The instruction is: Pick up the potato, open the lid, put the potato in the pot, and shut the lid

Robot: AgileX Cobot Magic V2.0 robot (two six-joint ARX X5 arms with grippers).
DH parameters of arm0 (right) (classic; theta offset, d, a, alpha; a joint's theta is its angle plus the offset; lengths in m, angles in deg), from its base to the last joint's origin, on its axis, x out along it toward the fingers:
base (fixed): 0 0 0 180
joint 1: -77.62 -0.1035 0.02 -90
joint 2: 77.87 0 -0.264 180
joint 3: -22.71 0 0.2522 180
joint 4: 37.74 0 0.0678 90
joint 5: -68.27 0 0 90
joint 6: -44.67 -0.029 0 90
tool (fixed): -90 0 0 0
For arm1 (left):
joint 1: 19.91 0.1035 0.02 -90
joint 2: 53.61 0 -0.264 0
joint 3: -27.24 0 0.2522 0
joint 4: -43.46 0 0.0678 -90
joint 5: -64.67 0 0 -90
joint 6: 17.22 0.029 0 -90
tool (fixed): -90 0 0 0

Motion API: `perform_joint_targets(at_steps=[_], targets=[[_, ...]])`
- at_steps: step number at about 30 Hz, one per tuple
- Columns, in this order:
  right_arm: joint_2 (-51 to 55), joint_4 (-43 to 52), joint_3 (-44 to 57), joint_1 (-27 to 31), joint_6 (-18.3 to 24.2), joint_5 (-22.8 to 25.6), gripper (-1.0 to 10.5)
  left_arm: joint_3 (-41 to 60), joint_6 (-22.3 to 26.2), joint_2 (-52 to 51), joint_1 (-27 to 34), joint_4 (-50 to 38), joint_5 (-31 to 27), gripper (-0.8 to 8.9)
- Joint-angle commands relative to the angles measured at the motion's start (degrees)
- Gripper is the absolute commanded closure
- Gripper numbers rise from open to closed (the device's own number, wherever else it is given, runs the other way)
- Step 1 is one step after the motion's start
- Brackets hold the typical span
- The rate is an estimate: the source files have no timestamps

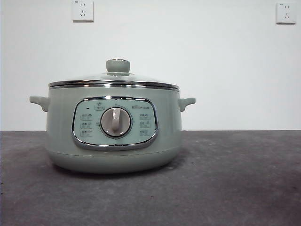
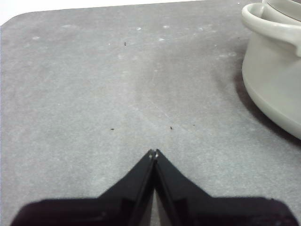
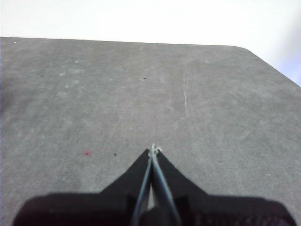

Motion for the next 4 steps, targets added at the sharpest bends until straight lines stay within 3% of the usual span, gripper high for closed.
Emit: perform_joint_targets(at_steps=[1, 4], targets=[[0.1, 0.4, 0.6, 0.1, 0.2, 0.0, 9.5, 0.6, -0.3, 0.0, 0.1, -0.4, 0.0, 8.16], [0.1, 0.4, 0.6, 0.1, 0.2, 0.0, 9.5, 0.6, -0.3, 0.0, 0.1, -0.4, 0.0, 8.16]])
